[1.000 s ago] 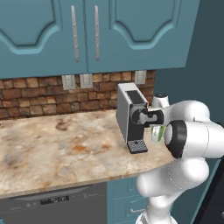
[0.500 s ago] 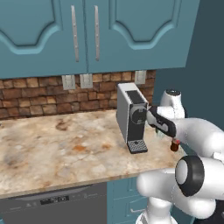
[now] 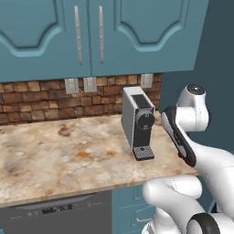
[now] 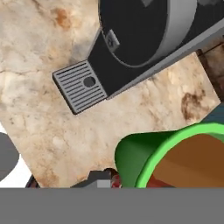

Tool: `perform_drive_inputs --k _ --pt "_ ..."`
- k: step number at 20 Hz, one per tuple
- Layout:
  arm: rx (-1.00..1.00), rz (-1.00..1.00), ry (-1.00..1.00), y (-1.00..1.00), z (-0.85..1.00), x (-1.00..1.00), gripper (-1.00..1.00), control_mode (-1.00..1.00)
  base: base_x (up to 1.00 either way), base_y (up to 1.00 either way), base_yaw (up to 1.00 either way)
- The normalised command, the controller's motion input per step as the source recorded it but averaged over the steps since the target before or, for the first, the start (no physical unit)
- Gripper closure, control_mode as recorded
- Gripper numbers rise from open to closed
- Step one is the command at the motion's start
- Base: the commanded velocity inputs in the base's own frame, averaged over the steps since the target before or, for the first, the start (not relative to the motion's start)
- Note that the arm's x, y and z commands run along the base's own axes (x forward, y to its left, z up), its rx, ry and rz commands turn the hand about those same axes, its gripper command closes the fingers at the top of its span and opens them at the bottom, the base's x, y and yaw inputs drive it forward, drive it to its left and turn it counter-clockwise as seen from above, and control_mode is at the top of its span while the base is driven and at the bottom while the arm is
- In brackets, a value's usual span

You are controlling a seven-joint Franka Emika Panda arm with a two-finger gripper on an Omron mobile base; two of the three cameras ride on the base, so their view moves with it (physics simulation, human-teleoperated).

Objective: Place the microwavable item in the microwave. Then, close the microwave door and press the start button.

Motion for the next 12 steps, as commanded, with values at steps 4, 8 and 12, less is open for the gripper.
perform_drive_inputs --k 4,8,12 --pt "0.00 0.00 0.10 0.41 0.76 -0.54 1.00 -1.00 0.00 0.00 0.00" --pt "0.00 0.00 0.11 0.51 0.27 -0.71 1.00 -1.00 0.00 0.00 0.00" --pt "0.00 0.00 0.01 0.31 -0.07 -0.86 1.00 -1.00 0.00 0.00 0.00"
